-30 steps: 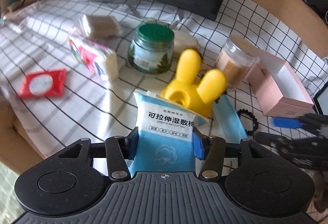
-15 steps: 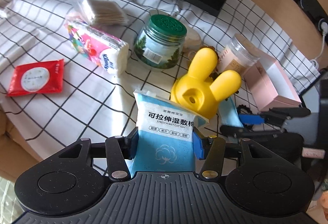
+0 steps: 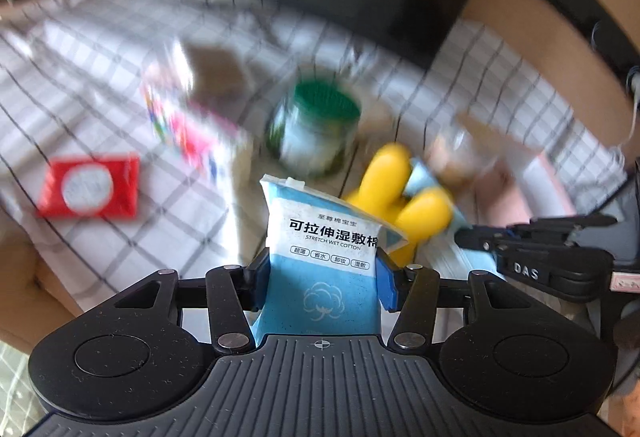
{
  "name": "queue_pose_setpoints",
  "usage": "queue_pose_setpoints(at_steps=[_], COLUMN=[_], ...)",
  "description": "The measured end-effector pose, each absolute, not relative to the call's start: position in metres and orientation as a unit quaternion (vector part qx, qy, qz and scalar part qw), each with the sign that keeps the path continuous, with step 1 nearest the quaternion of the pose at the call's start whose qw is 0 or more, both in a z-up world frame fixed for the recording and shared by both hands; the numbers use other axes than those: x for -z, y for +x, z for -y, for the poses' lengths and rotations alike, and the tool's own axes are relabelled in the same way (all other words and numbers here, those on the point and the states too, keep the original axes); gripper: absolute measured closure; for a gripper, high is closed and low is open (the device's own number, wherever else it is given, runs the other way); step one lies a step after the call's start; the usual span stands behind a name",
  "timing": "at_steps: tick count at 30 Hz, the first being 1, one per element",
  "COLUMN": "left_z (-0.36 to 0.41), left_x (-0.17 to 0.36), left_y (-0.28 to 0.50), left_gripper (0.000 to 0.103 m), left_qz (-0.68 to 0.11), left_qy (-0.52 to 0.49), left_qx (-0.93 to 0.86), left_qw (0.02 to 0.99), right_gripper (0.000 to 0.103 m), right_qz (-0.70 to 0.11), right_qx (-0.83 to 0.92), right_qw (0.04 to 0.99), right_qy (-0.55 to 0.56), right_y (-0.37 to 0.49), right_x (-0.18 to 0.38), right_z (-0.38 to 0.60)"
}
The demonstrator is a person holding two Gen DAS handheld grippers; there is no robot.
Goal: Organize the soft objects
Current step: 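Carry the wipe pack and mask into the pink box and open both tools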
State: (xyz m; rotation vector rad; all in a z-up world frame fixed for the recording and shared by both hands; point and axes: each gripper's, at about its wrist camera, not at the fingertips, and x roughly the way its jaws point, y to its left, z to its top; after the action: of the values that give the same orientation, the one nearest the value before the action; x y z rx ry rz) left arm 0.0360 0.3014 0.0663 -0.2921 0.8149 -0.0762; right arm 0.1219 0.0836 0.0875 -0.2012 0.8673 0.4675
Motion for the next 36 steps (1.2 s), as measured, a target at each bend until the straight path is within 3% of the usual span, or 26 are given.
queue_pose_setpoints(at_steps=[10, 18, 24, 36], left_z=[-0.271, -0.199, -0.132, -0.01], left_x=[-0.165, -0.196, -0.181, -0.074], left_y=[0.079, 0.11, 0.143, 0.194], left_gripper=[0.047, 0.047, 0.047, 0.047], left_qz=[-0.297, -0.268, -0.283, -0.36], left_qy=[-0.114, -0.1, -0.1, -0.104], left_qx=[-0.004, 0.05, 0.116, 0.184], left_qw=[0.948, 0.957, 0.947, 0.909], right_gripper=[0.1, 0.1, 0.1, 0.1], right_qz=[-0.28, -0.213, -0.182, -0.212], right_qx=[-0.259, -0.203, -0.13, -0.026], right_qw=[0.923, 0.955, 0.975, 0.976], right_qy=[-0.041, -0.031, -0.004, 0.053], right_y=[0.137, 0.121, 0.112, 0.135], right_x=[-0.219, -0.26, -0.255, -0.191], right_z=[-0.038, 0.032, 0.1, 0.188])
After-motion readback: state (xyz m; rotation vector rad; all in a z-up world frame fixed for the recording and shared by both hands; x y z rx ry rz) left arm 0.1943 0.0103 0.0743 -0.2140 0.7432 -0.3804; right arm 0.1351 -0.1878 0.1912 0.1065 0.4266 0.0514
